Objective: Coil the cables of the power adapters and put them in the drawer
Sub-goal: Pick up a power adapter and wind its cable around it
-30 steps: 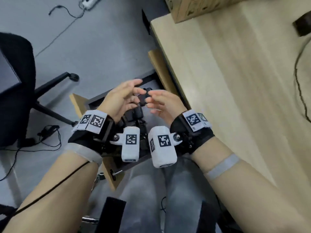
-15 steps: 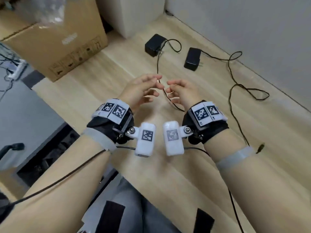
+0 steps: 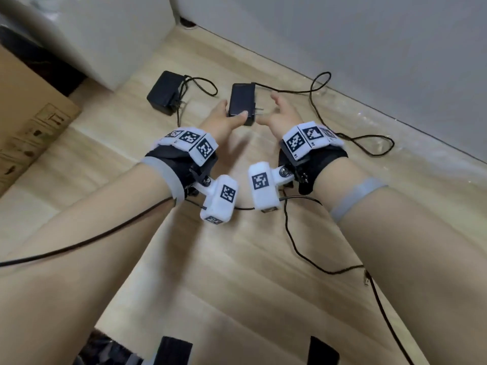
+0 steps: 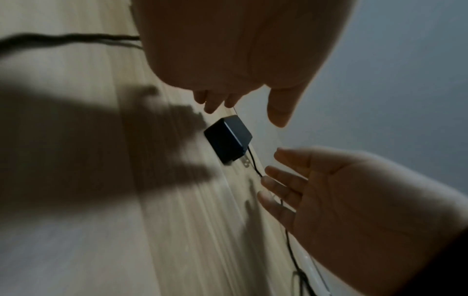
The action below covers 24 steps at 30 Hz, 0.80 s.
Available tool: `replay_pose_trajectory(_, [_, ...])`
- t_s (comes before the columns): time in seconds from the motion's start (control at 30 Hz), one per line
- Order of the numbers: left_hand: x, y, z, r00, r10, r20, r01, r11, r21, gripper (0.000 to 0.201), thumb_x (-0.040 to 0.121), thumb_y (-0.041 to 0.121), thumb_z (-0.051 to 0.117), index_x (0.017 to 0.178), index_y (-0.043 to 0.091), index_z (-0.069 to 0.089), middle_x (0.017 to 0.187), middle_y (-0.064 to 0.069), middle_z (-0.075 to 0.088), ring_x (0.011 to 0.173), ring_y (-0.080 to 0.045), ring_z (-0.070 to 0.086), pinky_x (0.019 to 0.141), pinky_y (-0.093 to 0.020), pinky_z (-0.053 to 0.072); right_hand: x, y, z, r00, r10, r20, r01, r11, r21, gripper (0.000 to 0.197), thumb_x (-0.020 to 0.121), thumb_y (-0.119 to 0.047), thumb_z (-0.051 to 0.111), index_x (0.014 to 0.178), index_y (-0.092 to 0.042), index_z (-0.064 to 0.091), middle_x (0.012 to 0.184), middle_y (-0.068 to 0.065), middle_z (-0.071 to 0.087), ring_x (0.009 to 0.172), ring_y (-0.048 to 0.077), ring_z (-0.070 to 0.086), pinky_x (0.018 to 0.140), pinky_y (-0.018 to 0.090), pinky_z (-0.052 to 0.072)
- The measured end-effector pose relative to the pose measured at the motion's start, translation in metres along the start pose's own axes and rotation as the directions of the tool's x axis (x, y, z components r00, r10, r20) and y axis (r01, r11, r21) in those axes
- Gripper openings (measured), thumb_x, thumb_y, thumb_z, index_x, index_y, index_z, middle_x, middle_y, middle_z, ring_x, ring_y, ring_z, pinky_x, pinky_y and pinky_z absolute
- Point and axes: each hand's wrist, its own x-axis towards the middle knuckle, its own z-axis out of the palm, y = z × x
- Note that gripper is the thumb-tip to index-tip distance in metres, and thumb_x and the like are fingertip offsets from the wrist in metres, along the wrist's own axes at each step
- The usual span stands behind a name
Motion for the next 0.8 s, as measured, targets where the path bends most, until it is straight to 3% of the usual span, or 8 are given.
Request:
replay_pose_trajectory(0.07, [0.013,-0.002,0.002,0.999,0.002,0.035,-0.005,0.998,0.068,0.039,0.095,0.019,0.049,0.131,0.008,0.039,0.114,-0.002,0.052,0.098,-0.01,0.051,0.074,-0.005,0.039,0.01,0.0,0.0,0.996,0.048,0.069,-0.051,0.998,0.038,0.075,0.084,-0.011,0.06,0.147,-0.015,0.02,0.153,0.006,0.025,0.14,0.019,0.028,0.107,0.028,0.028])
replay_pose_trajectory(0.17, [0.019,-0.005,0.005,0.998,-0.02,0.06,0.015,0.997,0.072,0.038,0.094,0.018,0.05,0.131,0.009,0.042,0.116,-0.003,0.057,0.104,-0.014,0.054,0.089,-0.02,0.041,0.014,0.007,0.003,0.982,0.099,0.158,-0.128,0.975,0.18,0.073,0.087,-0.008,0.056,0.148,-0.013,0.017,0.151,0.005,0.03,0.138,0.019,0.032,0.11,0.033,0.032])
replay_pose_trajectory(0.33, [0.005,0.003,0.005,0.998,-0.037,-0.054,0.034,0.997,-0.069,0.04,0.091,0.018,0.056,0.125,-0.002,0.049,0.115,-0.014,0.061,0.101,-0.022,0.059,0.094,-0.031,0.047,-0.004,0.01,0.002,0.976,0.118,0.185,-0.194,0.855,0.481,0.046,0.09,0.004,0.044,0.134,-0.009,0.045,0.118,0.009,0.053,0.111,0.021,0.05,0.082,0.026,0.048])
replay_pose_trajectory(0.4, [-0.008,0.009,0.004,0.994,-0.078,-0.075,0.061,0.978,-0.201,0.04,0.089,0.015,0.059,0.123,-0.003,0.045,0.11,-0.016,0.061,0.094,-0.027,0.063,0.079,-0.035,0.056,-0.02,0.011,0.002,0.981,0.097,0.169,-0.174,0.829,0.531,0.045,0.089,0.005,0.046,0.133,-0.006,0.045,0.123,0.011,0.053,0.112,0.021,0.053,0.085,0.024,0.048])
replay_pose_trajectory(0.47, [-0.02,0.011,0.001,0.994,-0.101,-0.04,0.083,0.945,-0.318,0.034,0.089,0.009,0.059,0.119,-0.001,0.047,0.097,-0.012,0.062,0.077,-0.022,0.063,0.058,-0.028,0.057,-0.041,0.008,0.001,0.986,0.053,0.159,-0.131,0.835,0.535,0.043,0.089,0.005,0.047,0.131,-0.005,0.047,0.118,0.01,0.054,0.109,0.019,0.053,0.088,0.023,0.047])
replay_pose_trajectory(0.6, [-0.058,0.02,-0.009,0.994,-0.076,0.084,0.106,0.893,-0.438,0.017,0.088,0.008,0.058,0.103,0.0,0.058,0.068,-0.004,0.065,0.056,-0.014,0.063,0.045,-0.02,0.047,-0.086,-0.005,-0.012,0.993,-0.095,0.075,0.059,0.92,0.388,0.037,0.088,0.004,0.05,0.123,-0.006,0.055,0.117,0.009,0.057,0.1,0.012,0.054,0.082,0.018,0.046])
replay_pose_trajectory(0.7, [-0.091,0.028,-0.013,0.992,-0.065,0.11,0.114,0.838,-0.534,0.01,0.088,0.01,0.058,0.091,0.001,0.06,0.077,-0.006,0.061,0.056,-0.011,0.063,0.05,-0.02,0.051,-0.113,-0.014,-0.025,0.943,-0.29,-0.165,0.312,0.942,0.127,0.042,0.081,0.008,0.053,0.119,-0.009,0.058,0.116,0.004,0.056,0.101,0.006,0.049,0.086,0.007,0.038])
replay_pose_trajectory(0.8, [-0.12,0.04,-0.014,0.984,-0.031,0.175,0.129,0.802,-0.584,0.007,0.088,0.012,0.056,0.082,0.011,0.058,0.081,-0.003,0.059,0.061,-0.01,0.065,0.058,-0.022,0.055,-0.127,-0.021,-0.035,0.884,-0.412,-0.221,0.421,0.907,-0.011,0.053,0.077,0.013,0.046,0.124,-0.011,0.053,0.116,0.002,0.053,0.107,0.006,0.045,0.089,-0.001,0.031])
